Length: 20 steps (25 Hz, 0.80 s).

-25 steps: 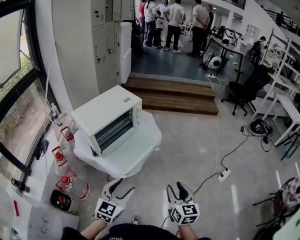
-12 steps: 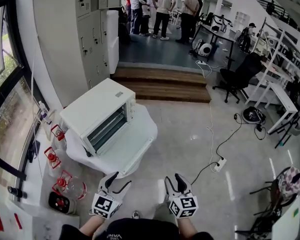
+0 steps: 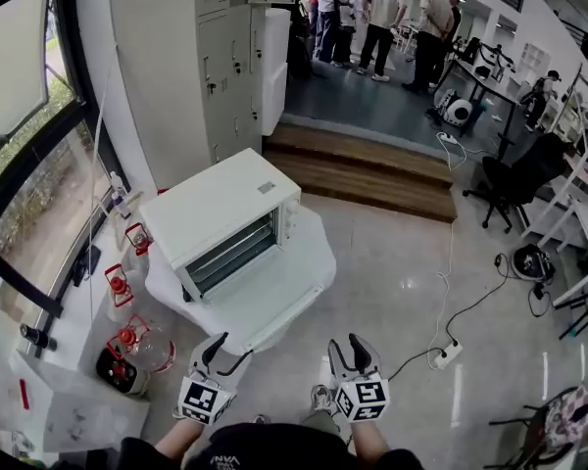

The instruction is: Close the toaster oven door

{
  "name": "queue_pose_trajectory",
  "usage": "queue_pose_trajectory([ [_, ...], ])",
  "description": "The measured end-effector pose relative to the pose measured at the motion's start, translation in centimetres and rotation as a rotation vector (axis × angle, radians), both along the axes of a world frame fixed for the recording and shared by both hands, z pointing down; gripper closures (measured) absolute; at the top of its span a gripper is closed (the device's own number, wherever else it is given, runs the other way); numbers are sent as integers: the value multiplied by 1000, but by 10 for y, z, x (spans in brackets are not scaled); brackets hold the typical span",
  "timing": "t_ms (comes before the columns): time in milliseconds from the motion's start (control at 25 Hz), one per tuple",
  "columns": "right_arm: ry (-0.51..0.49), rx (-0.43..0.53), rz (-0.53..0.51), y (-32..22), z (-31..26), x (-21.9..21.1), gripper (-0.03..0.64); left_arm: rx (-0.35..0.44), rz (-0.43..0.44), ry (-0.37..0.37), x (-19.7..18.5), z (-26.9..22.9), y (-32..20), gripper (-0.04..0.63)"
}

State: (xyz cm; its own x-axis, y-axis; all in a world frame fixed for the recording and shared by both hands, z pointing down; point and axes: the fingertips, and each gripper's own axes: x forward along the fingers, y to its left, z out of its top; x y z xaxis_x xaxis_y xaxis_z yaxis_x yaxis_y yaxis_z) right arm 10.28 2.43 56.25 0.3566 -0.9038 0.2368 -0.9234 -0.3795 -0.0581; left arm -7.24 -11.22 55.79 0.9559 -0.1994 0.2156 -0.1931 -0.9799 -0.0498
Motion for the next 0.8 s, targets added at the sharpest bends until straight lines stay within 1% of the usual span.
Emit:
queue_pose_trajectory([
  [80,-4,-10,-41,-9,1,18,449,-10,-64,18,11,-1,-8,344],
  [200,1,-24,-108,-18,2,47,449,-2,-139,52,31,-5,-11,344],
  [440,4,-30,-228,-37,4,104,451,7,-306,44,58,-6,-12,344],
  [640,0,-58,-350,-53,13,134,453,-20,-479,48,60,1,-8,345],
  [800,-4,-74,-429,-62,21,145,454,-43,-588,48,55,10,-4,344],
])
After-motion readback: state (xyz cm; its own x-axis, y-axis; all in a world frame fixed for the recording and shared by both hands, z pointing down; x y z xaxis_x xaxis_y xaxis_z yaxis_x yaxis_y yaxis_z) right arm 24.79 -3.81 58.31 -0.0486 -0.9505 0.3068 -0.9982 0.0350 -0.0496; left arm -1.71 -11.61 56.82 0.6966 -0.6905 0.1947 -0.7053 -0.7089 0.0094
